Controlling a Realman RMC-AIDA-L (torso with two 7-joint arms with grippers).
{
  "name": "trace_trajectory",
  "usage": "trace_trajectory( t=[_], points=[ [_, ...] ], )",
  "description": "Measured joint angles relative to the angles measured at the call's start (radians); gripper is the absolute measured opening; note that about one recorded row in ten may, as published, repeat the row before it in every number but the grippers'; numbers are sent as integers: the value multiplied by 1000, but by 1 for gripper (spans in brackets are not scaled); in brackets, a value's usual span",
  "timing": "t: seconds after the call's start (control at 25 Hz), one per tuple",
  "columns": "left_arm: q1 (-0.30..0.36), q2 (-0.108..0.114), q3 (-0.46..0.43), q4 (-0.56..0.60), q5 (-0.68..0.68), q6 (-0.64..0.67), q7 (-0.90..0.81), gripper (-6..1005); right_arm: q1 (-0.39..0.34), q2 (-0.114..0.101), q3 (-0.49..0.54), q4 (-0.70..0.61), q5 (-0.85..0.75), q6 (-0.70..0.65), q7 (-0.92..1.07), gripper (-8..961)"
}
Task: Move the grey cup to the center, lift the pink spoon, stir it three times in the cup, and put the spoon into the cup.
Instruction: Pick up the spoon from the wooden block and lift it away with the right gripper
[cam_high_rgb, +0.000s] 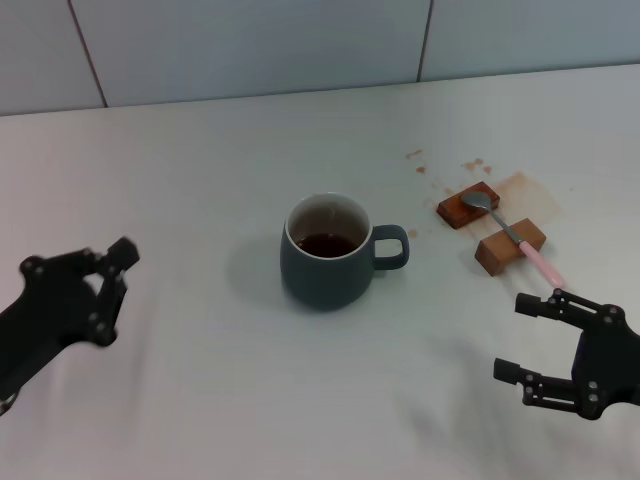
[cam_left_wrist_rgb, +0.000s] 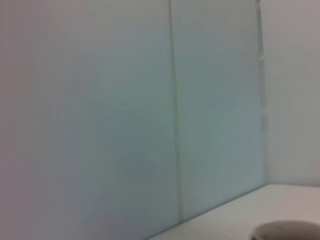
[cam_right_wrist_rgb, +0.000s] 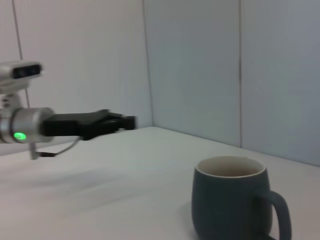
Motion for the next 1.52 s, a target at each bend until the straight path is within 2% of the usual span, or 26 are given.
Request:
trace_trajectory(
  t=[0.04, 0.08, 0.16, 0.24, 0.28, 0.32, 0.44, 0.52, 0.6, 0.88, 1.0, 1.28, 1.36, 1.4, 1.44, 1.52],
  points=[
    [19, 8, 7, 87, 53, 109, -88, -1, -3, 0, 9, 2, 0, -1, 0, 816],
    [19, 8, 7, 87, 53, 109, -88, -1, -3, 0, 9, 2, 0, -1, 0, 816],
    [30, 28, 52, 133, 84, 191, -148, -1, -6, 3, 12, 2, 0, -4, 0, 816],
    [30, 28, 52, 133, 84, 191, -148, -1, -8, 5, 16, 2, 0, -14, 0, 817],
    [26, 48, 134, 143, 90, 228, -211, -1, -9, 6, 19, 2, 1, -19, 0, 817],
    [20, 54, 172, 149, 90, 234, -232, -1, -10, 6, 22, 2, 1, -22, 0, 817],
    [11, 52, 220, 169, 90, 236, -249, -1, -10, 7, 24, 5, 2, -24, 0, 817],
    [0, 38, 270, 203, 91, 233, -273, -2, -11, 7, 29, 8, 3, -25, 0, 817],
    [-4, 33, 289, 219, 91, 227, -296, -2, -17, 9, 33, 10, 3, -26, 0, 816],
    [-6, 29, 285, 242, 83, 215, -328, 90, -30, 16, 41, 10, 3, -45, 0, 816],
    [-6, 22, 285, 253, 83, 214, -322, 130, -39, 19, 85, 20, 3, -78, 3, 816],
    [-11, 19, 284, 275, 74, 215, -326, 399, -45, 18, 161, 98, 3, -128, 29, 816],
    [-13, 19, 285, 277, 61, 219, -329, 493, -45, 18, 225, 144, 4, -160, 109, 816],
    [-13, 19, 285, 277, 60, 220, -329, 540, -41, 18, 306, 194, 4, -198, 249, 816],
    [-13, 19, 286, 277, 57, 220, -328, 587, -41, 18, 306, 194, 4, -198, 249, 817],
    [-13, 18, 287, 277, 57, 220, -328, 739, -39, 19, 387, 245, 4, -236, 407, 817]
  ],
)
